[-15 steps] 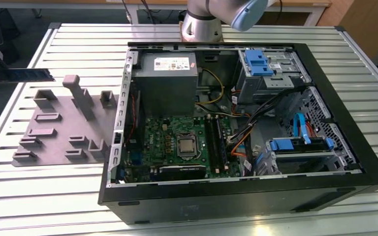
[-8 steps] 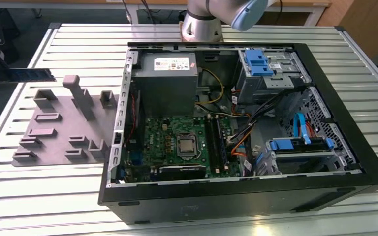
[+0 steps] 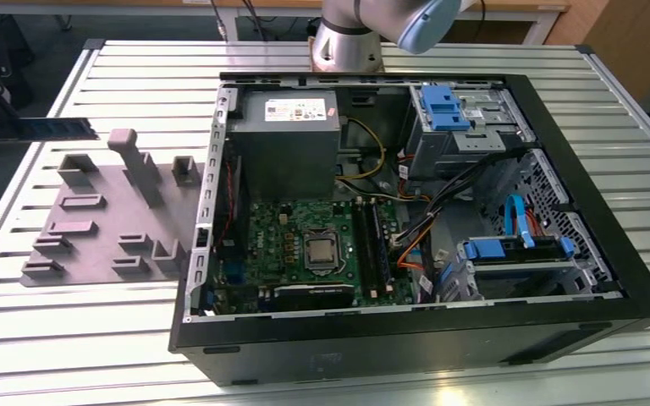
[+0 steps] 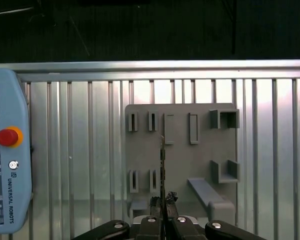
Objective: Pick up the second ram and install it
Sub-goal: 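Pick up the second ram and move it above second insertion slot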
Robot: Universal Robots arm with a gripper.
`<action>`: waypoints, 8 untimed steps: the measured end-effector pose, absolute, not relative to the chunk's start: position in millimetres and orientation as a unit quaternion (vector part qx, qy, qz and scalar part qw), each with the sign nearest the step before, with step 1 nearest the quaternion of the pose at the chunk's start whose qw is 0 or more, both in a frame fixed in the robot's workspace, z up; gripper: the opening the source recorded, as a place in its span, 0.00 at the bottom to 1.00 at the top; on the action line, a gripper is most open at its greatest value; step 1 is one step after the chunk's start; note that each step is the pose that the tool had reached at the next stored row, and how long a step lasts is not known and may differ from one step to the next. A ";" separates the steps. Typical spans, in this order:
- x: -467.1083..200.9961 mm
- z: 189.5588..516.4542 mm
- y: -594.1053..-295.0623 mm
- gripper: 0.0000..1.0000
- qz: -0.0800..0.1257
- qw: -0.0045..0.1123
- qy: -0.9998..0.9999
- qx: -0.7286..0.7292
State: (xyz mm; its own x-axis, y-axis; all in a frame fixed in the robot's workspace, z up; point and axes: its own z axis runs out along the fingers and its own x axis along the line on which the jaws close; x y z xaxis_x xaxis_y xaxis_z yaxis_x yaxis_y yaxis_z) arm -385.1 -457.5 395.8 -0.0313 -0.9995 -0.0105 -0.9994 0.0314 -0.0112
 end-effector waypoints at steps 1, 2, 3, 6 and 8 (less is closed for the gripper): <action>-384.4 395.8 -457.5 0.14 0.000 0.008 0.718 -0.696; -383.6 395.8 -457.5 0.14 0.000 0.008 0.718 -0.696; -382.9 395.8 -457.4 0.14 0.000 0.008 0.718 -0.696; -381.4 395.7 -457.4 0.14 0.000 0.008 0.718 -0.696; -380.4 395.8 -457.5 0.14 0.000 0.008 0.718 -0.696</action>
State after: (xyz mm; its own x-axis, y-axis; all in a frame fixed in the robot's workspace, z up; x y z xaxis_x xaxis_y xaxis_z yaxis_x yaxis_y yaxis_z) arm -380.4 -457.5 395.8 -0.0314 -0.9995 -0.0106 -0.9994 0.0315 -0.0112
